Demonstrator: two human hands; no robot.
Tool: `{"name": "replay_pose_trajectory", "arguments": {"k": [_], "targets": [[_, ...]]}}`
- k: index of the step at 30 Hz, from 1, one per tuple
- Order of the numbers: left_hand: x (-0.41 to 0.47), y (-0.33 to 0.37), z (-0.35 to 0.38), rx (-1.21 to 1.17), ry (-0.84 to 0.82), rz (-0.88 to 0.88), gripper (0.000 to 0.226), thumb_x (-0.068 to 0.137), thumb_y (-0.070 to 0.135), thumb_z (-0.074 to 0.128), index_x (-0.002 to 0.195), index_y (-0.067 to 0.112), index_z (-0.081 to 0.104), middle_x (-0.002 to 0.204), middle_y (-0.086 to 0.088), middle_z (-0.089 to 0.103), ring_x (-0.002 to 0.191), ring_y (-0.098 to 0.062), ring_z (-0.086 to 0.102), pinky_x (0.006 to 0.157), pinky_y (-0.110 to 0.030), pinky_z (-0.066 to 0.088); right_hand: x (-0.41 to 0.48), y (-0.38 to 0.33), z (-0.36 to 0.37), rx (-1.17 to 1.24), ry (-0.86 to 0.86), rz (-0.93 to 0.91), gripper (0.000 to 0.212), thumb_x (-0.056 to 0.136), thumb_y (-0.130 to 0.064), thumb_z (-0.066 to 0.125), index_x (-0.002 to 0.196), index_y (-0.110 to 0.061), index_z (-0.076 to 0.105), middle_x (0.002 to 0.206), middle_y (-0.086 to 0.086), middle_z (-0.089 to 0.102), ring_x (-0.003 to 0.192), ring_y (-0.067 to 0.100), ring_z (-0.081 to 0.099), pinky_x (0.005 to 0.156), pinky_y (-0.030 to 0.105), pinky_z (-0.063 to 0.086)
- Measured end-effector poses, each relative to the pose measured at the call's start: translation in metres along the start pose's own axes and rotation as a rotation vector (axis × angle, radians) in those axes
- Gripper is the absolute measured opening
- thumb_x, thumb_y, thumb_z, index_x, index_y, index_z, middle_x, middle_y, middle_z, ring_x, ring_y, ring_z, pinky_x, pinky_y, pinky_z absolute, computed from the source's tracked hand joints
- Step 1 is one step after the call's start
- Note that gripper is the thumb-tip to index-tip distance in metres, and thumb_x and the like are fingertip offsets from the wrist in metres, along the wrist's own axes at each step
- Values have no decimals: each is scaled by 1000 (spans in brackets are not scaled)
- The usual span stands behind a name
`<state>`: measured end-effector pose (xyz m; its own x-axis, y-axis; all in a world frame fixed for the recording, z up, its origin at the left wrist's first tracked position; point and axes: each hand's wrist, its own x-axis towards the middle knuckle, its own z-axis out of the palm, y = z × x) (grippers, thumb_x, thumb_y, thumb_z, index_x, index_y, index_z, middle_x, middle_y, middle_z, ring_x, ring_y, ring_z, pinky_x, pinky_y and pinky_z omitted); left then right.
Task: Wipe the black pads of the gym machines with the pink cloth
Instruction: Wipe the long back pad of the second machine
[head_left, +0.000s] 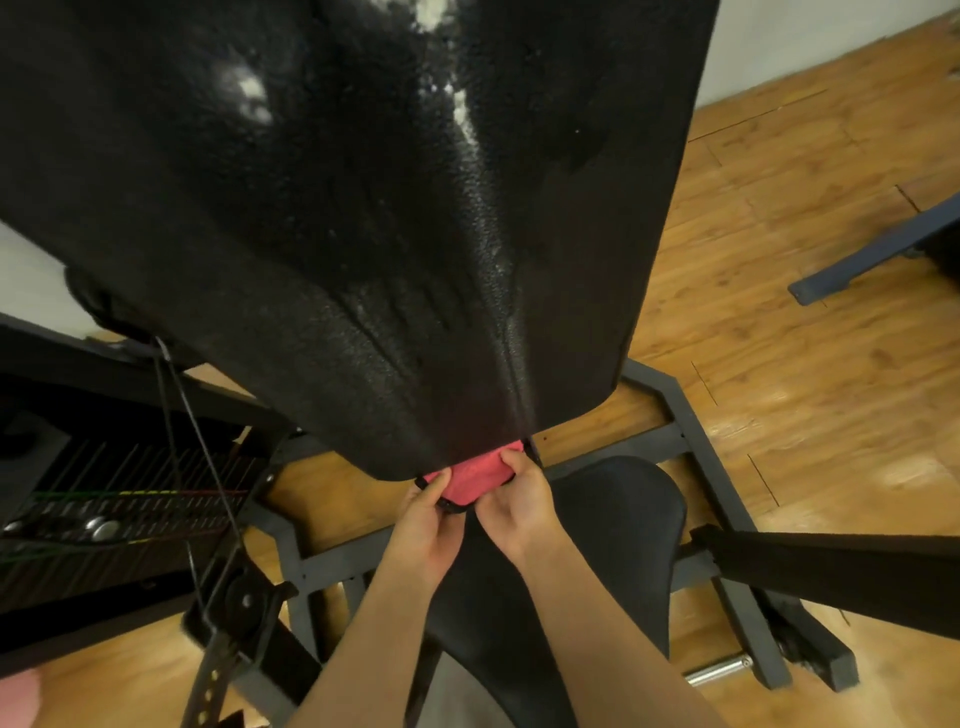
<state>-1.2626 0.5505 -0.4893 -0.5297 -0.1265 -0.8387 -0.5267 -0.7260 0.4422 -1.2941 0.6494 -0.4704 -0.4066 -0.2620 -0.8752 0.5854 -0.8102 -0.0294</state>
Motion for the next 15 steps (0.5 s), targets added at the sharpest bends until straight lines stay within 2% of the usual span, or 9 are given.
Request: {"name": "replay_pose_trajectory", "arguments": {"k": [4,9,15], "targets": [[-6,9,-11,-55,24,24,34,96,4,48,128,8,56,123,-17,64,115,-30,60,97,-39,47,1,19,6,25,-20,7,34,96,-10,46,129,-6,52,112,19,63,105,32,60,85,42,47],[-13,24,-22,-74,68,41,30,97,3,44,120,14,59,119,-14,65,111,-28,61,89,-37,50,3,40,12,30,-64,5,33,95,-8,42,125,-6,55,120,22,63,110,34,60,88,44,49],[-18,39,-29,-65,131,49,26,98,6,43,115,16,61,113,-11,68,106,-26,63,80,-35,51,4,57,22,69,-58,33,30,96,-10,37,119,-6,56,117,22,62,111,36,58,90,45,48]]}}
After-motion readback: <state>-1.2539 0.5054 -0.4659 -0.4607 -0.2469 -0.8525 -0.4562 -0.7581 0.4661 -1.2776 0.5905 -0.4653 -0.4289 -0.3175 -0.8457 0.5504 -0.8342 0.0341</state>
